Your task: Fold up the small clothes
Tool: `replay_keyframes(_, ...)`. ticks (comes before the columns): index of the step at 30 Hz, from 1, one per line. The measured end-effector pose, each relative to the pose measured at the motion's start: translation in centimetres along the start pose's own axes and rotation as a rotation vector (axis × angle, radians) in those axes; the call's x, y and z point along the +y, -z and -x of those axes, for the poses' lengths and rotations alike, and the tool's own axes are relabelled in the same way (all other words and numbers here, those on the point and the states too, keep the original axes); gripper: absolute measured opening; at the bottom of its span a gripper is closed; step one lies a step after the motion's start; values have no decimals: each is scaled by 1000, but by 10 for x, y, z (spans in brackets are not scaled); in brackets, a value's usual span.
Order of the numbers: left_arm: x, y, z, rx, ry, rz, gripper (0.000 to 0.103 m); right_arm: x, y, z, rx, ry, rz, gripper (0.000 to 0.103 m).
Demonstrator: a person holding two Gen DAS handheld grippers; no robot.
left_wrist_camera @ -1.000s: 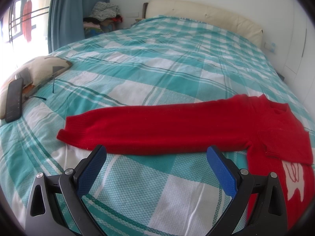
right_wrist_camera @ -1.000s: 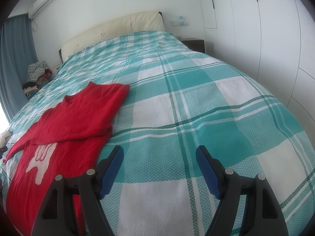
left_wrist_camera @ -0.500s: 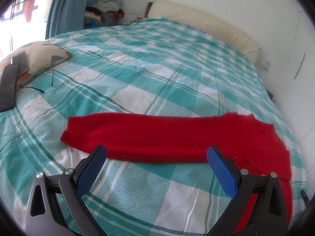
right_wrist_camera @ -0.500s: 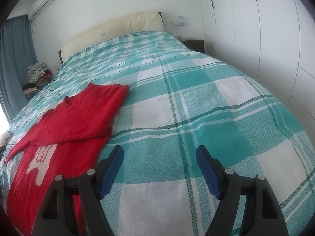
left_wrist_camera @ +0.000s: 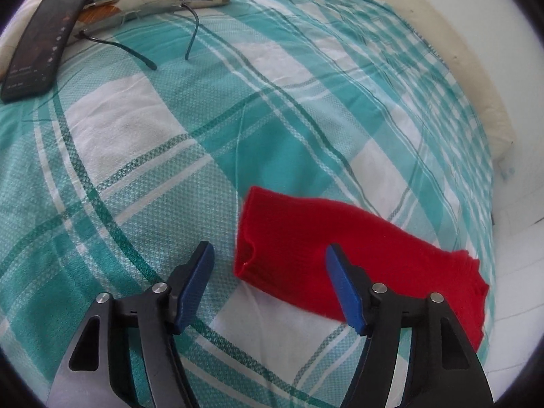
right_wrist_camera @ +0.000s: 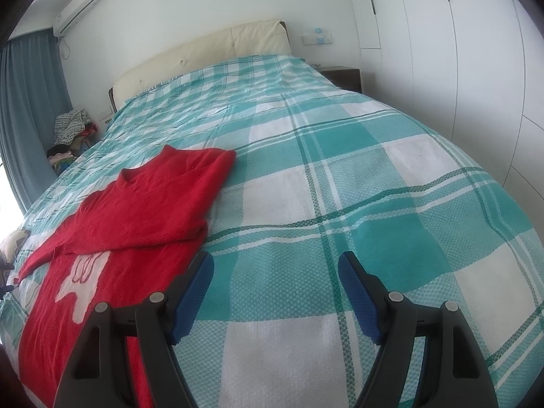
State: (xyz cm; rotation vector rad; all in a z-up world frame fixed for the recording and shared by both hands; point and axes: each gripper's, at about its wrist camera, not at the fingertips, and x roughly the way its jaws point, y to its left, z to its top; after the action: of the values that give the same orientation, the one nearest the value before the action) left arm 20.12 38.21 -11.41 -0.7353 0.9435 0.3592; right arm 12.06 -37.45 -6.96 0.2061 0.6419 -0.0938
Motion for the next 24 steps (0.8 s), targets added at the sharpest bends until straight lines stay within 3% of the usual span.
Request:
replay_keyframes(1,-1,-1,-3,2,-8,-7,11,0,0,1,-1,3,5,75)
replay_keyframes(3,-8,-3,-3,-1,-35,-21,2,-1,0,2,-4,1,3,75)
replay_keyframes(7,-63,-6,45,-133,-30,-170,2,-5,-3,7,-17,-19,-26,75)
replay_keyframes(10,-143,1,94,-219,45,-371,2,-8,-7,9,-26,-48,-58,75)
replay_keyframes(13,-232,27,129,-252,156,-565,2,-10,-10,9,-25,-75,-87,75)
replay_keyframes(19,-378,117,130,-189,341,-834,2,-14,-14,17,-51,-89,-109,75)
replay_keyframes(24,-442,206,94,-88,406,-971,3,-21,-16,20,-66,-80,-130,75)
